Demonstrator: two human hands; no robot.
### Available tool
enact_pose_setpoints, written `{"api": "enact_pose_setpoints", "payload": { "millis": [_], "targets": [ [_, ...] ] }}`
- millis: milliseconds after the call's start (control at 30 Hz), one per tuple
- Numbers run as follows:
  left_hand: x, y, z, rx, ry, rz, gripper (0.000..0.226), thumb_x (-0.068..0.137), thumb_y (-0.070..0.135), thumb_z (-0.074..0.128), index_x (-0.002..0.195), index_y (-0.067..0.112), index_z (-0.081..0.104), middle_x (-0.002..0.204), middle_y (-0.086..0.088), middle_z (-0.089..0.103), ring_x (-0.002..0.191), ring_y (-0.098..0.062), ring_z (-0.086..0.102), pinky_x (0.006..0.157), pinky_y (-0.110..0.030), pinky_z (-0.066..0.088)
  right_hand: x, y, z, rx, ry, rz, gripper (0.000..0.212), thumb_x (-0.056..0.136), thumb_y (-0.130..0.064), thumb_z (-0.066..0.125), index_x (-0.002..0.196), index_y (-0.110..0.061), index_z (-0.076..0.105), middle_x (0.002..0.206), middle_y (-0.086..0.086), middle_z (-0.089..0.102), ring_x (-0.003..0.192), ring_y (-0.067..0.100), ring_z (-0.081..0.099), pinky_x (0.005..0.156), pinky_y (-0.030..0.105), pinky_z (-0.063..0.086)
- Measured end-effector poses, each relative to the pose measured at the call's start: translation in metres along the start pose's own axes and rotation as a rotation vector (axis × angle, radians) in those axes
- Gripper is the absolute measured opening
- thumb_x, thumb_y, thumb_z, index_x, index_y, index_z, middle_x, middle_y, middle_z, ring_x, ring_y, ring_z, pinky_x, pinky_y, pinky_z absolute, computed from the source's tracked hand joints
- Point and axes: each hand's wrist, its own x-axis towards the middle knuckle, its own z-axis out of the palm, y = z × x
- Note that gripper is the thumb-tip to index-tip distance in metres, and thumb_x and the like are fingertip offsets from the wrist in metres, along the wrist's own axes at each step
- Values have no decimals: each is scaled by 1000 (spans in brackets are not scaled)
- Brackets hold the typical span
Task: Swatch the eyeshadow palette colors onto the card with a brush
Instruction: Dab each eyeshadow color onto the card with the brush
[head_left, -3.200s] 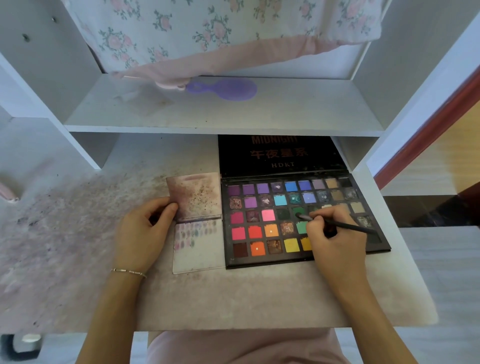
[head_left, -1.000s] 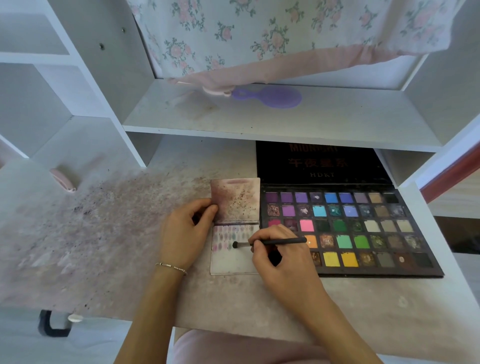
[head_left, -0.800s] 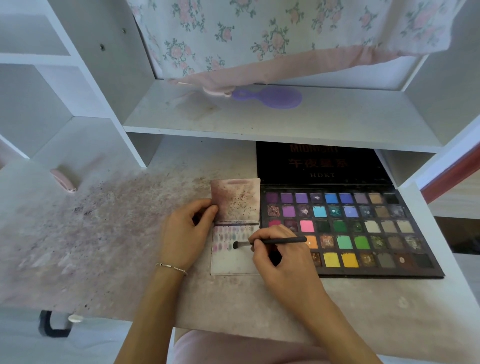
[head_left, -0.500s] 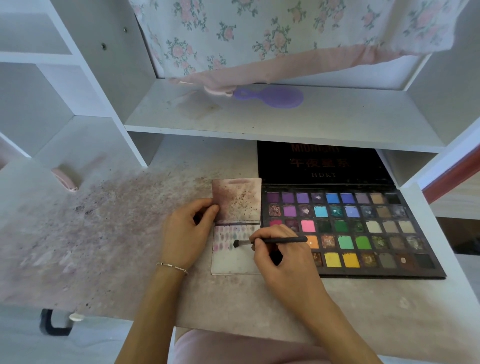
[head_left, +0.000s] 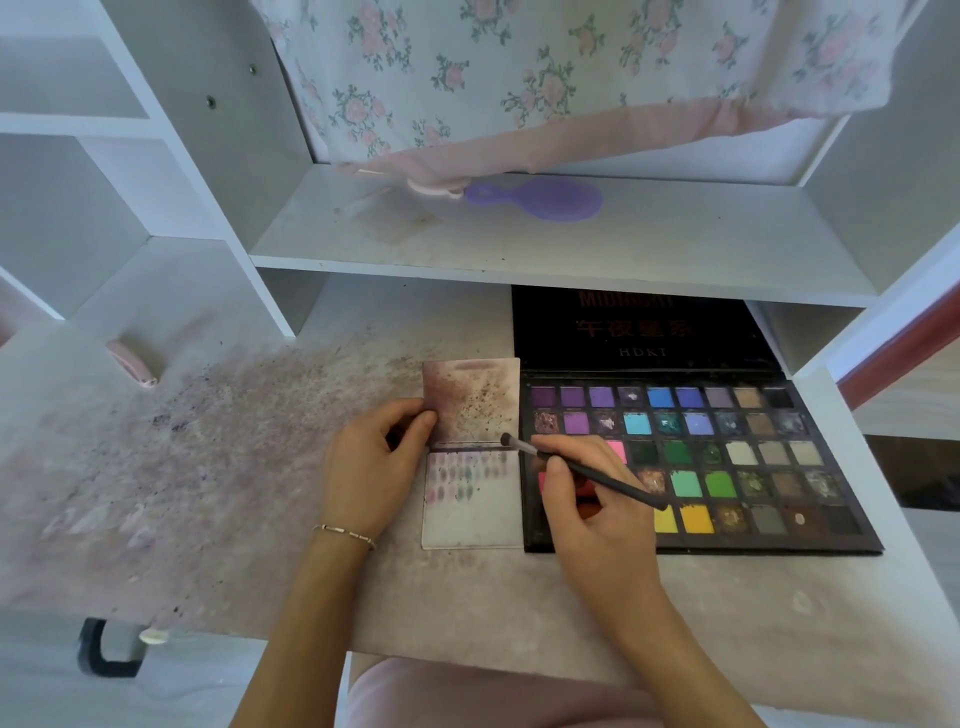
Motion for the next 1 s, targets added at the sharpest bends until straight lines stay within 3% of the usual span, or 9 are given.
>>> {"api": "enact_pose_setpoints", "payload": {
  "millis": [133,333,500,733,867,1000],
  "targets": [
    [0,1,-1,5,-2,4,15,86,18,58,93,21,70,82,15,65,74,2,58,66,-12,42,-2,3,-10,-16,26,-30,17,86,-20,46,94,-26,60,90,-16,59,86,2,57,72,9,44],
    [2,3,1,2,-12,-29,14,86,15,57,93,16,70,79,14,63,72,4,55,64,-9,39,-3,13,-45,-104,121,39,26,84,-13,49,88,-38,51,87,-13,57,83,1,56,66,10,46],
    [0,9,8,-7,34,-45,16,88,12,55,96,9,68,75,10,59,69,6,50,58,3,34,0,25,-80,-154,226,129,36,88,-1,49,82,-37,48,77,-9,56,72,-3,58,54,10,46],
    [-4,7,10,57,55,-26,17,89,15,53,98,11,67,82,8,60,67,2,49,58,-4,33,5,35,-99,-203,362,178,35,89,-2,45,78,-35,46,68,-8,54,64,-11,54,52,2,40],
    [-3,4,11,72,58,-17,17,88,15,54,97,12,67,83,5,62,74,-13,54,61,-15,36,7,40,-98,-228,338,179,25,88,-1,47,82,-25,50,69,-8,54,66,-9,54,53,1,39],
    [-3,3,11,73,70,-11,16,88,15,55,96,12,67,82,7,61,74,-13,54,62,-14,35,8,42,-99,-233,291,192,33,88,-3,46,76,-34,47,69,-9,55,67,-5,56,54,3,42]
  ]
}}
